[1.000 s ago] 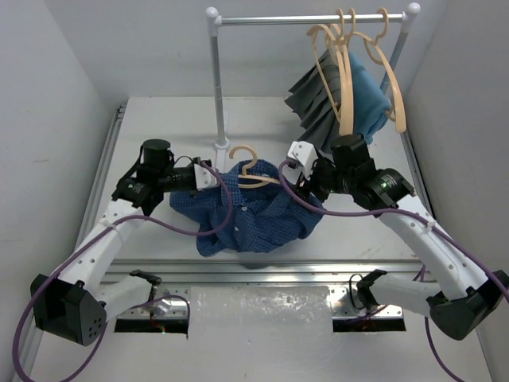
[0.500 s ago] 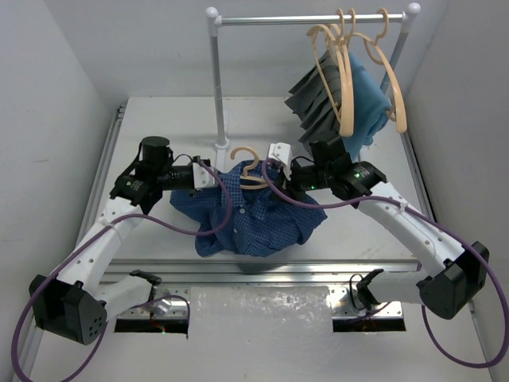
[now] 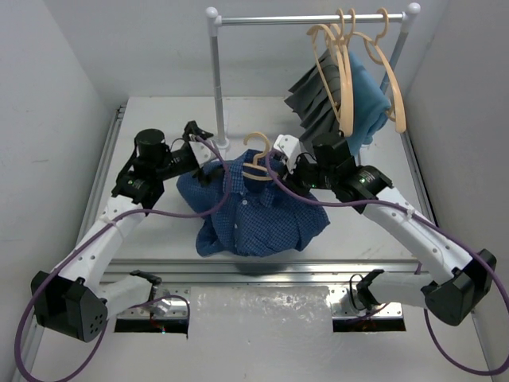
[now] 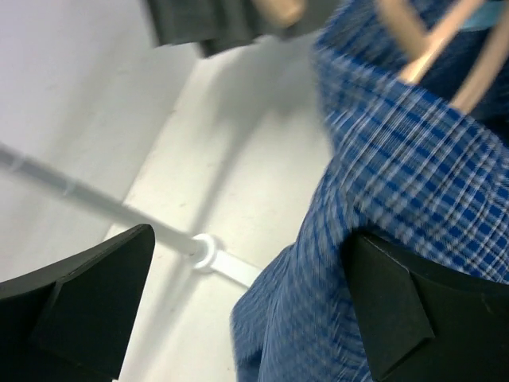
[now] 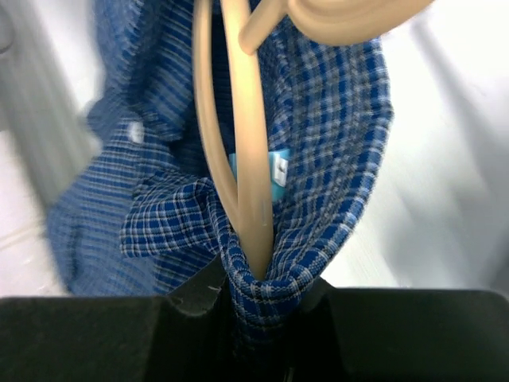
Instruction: Place the shirt on the hanger
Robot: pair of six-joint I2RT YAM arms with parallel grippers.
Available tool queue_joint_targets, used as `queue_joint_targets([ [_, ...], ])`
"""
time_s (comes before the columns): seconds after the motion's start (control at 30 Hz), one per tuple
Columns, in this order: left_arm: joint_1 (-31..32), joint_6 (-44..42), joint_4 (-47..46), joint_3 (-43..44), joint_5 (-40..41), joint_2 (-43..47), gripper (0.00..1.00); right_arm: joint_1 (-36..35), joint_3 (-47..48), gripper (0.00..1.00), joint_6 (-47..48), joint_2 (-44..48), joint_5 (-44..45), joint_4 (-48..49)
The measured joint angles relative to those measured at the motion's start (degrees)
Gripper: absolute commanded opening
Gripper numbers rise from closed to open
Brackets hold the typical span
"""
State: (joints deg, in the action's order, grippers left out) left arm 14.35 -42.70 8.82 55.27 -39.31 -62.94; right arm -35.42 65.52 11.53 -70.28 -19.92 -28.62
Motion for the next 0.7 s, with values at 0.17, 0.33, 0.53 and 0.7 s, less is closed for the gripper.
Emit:
queue_joint_targets([
  [0.17,-1.90,7.15,-7.37,-0.04,4.76,-0.17,0.99,-0.02,3.32,0.00,-2.80,0.92,13.20,-4.22],
  [0.33,-2.12,9.20,-9.49,-0.04,7.80,-0.20,0.99,0.04,7.28,0.00,-3.98,1.38,22.25,-9.11],
  [0.53,-3.13,9.62,-9.33,-0.04,10.19,-1.53,0.99,0.22,16.96,0.00,-6.03,1.77,30.73,-16.41],
  [0.7,-3.30,10.78,-9.01,-0.04,9.68,-1.68,0.99,0.50,35.15,0.00,-10.23,-3.78,33.68,-22.93],
])
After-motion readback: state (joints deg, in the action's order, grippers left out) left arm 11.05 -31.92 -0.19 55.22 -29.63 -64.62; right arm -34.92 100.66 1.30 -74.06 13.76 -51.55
